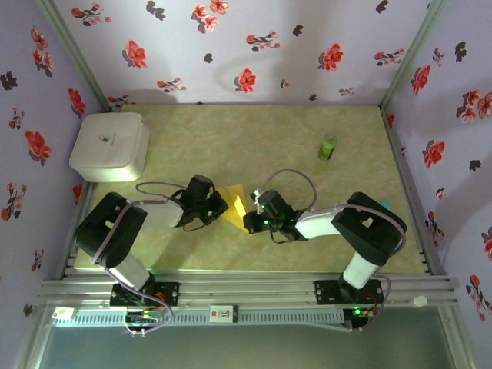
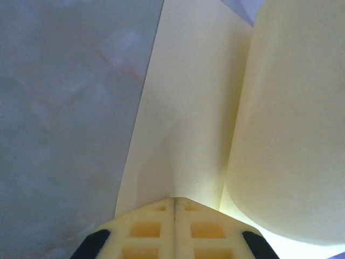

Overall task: Fold a paper plane with a square sheet of paper (pick it up from the middle)
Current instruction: Fourth fold the wing at the center of the table.

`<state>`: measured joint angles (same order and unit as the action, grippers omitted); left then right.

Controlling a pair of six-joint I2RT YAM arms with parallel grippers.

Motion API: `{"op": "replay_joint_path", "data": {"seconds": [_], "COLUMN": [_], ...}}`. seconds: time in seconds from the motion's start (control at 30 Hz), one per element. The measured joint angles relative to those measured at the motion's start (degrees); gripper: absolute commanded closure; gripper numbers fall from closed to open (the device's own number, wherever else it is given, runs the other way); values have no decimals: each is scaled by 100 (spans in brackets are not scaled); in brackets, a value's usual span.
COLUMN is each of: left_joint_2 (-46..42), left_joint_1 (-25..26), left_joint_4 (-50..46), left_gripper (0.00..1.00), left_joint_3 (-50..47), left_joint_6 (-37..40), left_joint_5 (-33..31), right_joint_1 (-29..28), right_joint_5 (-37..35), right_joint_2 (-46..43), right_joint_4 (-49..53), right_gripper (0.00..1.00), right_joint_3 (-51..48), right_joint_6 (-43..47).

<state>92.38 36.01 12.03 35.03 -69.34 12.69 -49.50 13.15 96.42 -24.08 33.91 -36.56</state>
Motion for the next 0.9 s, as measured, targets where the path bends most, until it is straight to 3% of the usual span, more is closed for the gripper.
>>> {"op": "replay_joint_path", "data": {"seconds": [0.9], "left_joint_2": [-275], "left_joint_1": [111], "left_joint_4": [-55], "left_gripper": [100], "left_joint_3": [-221], "left_joint_6": [-282], "left_joint_5": [-365], "right_joint_1": [0], "right_joint_5": [227], "right_joint_2": [35], "right_joint_4": [11], "right_gripper": [92], "right_joint_3": [46], "right_joint_6": [-459]}}
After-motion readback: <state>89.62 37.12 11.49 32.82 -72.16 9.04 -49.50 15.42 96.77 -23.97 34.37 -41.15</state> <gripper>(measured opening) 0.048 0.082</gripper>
